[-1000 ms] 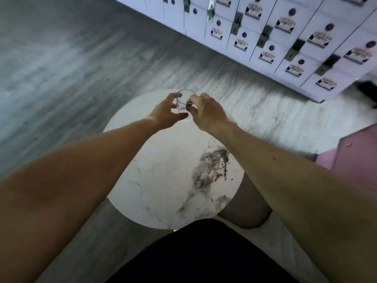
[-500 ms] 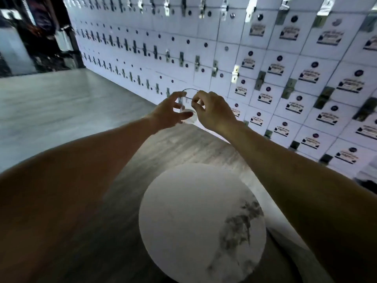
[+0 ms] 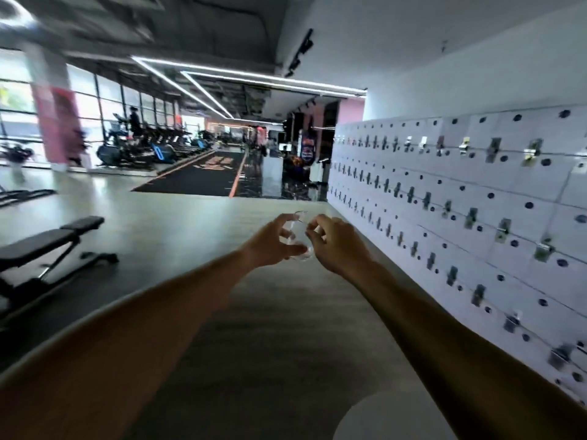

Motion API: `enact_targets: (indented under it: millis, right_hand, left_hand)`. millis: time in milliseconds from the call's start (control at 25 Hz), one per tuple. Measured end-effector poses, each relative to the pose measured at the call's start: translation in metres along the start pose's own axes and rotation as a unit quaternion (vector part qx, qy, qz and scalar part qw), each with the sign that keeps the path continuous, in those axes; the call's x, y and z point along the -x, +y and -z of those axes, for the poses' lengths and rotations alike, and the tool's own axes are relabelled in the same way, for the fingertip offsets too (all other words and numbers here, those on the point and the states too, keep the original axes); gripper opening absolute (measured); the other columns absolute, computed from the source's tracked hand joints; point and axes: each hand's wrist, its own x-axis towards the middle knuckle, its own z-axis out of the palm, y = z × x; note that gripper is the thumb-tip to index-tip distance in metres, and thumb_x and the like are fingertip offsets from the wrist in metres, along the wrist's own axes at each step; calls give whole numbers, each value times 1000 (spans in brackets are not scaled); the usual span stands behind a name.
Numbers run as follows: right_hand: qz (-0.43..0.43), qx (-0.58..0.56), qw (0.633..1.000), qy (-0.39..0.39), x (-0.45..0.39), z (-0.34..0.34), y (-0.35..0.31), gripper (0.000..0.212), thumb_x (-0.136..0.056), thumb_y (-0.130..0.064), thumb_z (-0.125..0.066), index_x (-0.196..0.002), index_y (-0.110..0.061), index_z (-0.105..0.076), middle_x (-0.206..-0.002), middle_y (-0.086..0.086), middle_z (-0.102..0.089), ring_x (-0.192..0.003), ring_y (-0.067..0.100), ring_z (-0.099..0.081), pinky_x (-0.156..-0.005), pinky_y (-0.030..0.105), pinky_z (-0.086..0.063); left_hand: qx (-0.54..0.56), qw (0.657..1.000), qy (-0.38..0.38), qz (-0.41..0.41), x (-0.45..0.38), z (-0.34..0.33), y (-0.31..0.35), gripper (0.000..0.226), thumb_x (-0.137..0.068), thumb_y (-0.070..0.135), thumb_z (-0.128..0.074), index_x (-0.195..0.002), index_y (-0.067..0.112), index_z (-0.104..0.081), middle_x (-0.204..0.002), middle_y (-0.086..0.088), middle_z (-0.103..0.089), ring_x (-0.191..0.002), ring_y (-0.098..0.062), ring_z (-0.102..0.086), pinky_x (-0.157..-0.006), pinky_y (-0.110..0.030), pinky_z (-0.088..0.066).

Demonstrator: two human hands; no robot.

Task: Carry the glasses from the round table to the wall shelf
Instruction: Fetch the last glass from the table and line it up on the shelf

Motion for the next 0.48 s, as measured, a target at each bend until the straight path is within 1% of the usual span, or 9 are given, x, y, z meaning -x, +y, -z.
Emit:
enact_targets:
  millis: [80, 160, 200, 240, 280, 320, 400, 480]
  right_hand:
    - [50, -33, 998, -9, -17, -19, -36, 20, -95, -32, -55, -108, -21, -64, -101, 10, -67, -87, 27, -64, -72, 33, -52]
    - [99, -64, 993, -31, -24, -42, -79, 22, -95, -32, -55, -111, -20, -64, -105, 10, -68, -88, 26, -64, -74, 34, -54]
    - [125, -80, 988, -46, -26, -56, -101, 22, -95, -32, -56, -112, -20, -64, -107, 10, -69, -89, 25, -65, -74, 33, -54]
    - [151, -98, 982, -62, -24, -69, -126, 21, -95, -31, -57, -112, -21, -63, -108, 10, -69, -90, 25, -65, -74, 32, -53]
    - [174, -118, 974, -80, -18, -82, -153, 21, -95, -31, -57, -112, -21, -63, -109, 10, -69, -90, 25, -66, -76, 32, -54]
    - [201, -138, 965, -98, -10, -97, -182, 21, -95, -32, -57, -113, -21, -63, -110, 11, -69, -92, 26, -66, -78, 36, -56]
    - [252, -172, 944, -129, 9, -123, -240, 23, -96, -33, -55, -114, -20, -63, -110, 12, -70, -95, 29, -66, -82, 42, -57]
    - [300, -213, 916, -159, 41, -143, -312, 23, -95, -34, -55, -111, -21, -64, -109, 12, -70, -96, 30, -66, -82, 44, -56]
  left_hand:
    - [-20, 998, 52, 20, 23, 44, -8, 72, -76, 23, -83, -136, 26, -44, -109, -10, -62, -76, -18, -67, -54, -22, -56]
    - [-45, 992, 110, 49, 58, 84, -19, 73, -75, 23, -84, -136, 26, -44, -108, -8, -62, -83, -23, -68, -62, -31, -60]
    - [-52, 987, 139, 69, 79, 104, -25, 73, -74, 24, -84, -136, 26, -44, -106, -7, -62, -81, -22, -68, -62, -29, -60]
    - [-57, 980, 166, 91, 103, 123, -32, 73, -74, 25, -84, -136, 27, -45, -106, -5, -62, -76, -19, -68, -58, -25, -59]
    - [-66, 972, 194, 111, 130, 141, -39, 72, -74, 25, -84, -136, 27, -45, -106, -5, -64, -74, -18, -67, -56, -22, -57]
    - [-77, 963, 221, 134, 163, 161, -47, 72, -75, 25, -83, -136, 26, -46, -106, -5, -66, -75, -17, -68, -56, -22, -55]
    - [-105, 945, 257, 175, 228, 196, -55, 72, -75, 27, -83, -136, 27, -46, -105, -2, -69, -83, -14, -68, -62, -18, -51]
    - [-143, 916, 307, 214, 310, 234, -61, 72, -74, 28, -83, -136, 27, -46, -104, 0, -69, -87, -13, -67, -68, -18, -50]
